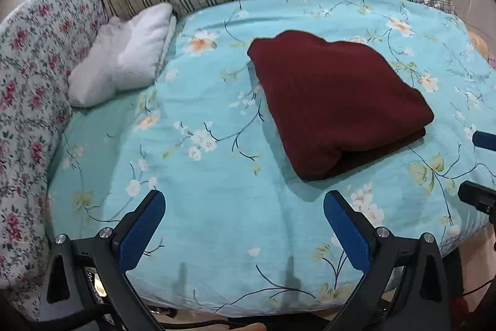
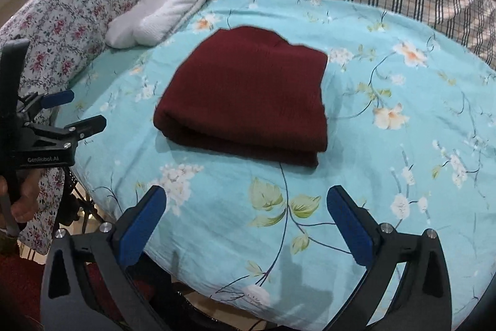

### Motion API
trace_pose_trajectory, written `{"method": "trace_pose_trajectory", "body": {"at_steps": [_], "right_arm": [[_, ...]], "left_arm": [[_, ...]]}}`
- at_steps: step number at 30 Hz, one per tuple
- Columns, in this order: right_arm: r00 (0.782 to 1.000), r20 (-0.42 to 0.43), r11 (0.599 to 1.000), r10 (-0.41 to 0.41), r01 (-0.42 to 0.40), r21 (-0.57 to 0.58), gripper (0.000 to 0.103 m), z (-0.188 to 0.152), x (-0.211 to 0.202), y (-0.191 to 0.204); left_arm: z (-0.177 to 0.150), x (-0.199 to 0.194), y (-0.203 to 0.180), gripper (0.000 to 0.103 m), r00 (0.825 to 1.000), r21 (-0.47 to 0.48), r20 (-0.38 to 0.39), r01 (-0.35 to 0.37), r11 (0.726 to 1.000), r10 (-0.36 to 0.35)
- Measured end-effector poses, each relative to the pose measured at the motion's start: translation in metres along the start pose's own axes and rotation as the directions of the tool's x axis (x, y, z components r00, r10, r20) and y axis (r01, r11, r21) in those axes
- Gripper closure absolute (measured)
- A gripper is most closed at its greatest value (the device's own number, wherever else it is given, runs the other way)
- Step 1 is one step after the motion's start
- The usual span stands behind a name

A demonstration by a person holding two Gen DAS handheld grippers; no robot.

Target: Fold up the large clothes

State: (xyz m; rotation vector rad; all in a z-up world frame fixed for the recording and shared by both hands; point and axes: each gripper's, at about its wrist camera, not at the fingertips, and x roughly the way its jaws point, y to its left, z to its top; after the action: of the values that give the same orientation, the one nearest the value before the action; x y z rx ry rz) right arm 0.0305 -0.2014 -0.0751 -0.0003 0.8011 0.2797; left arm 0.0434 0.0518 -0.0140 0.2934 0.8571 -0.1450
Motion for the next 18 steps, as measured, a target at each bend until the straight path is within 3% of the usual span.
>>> {"method": "trace_pose_trajectory", "body": {"at_steps": [6,18], "right_arm": [[0.999,-0.037,1.000,0.012,-0.012,0.022,0.000,0.001,0.016,-0.001],[0.998,-0.050,0.997,0.041,-0.037,0.073,0.000,0.022,0.031,-0.019]], "left_arm": [[0.002,0.021,-0.005,0.001,0.999,0.010,-0.034,-0.011,1.000,0.012],[0.020,0.022,-0.016,0.001,1.000,0.026,-0.010,0.011,1.000,-0.011]]}}
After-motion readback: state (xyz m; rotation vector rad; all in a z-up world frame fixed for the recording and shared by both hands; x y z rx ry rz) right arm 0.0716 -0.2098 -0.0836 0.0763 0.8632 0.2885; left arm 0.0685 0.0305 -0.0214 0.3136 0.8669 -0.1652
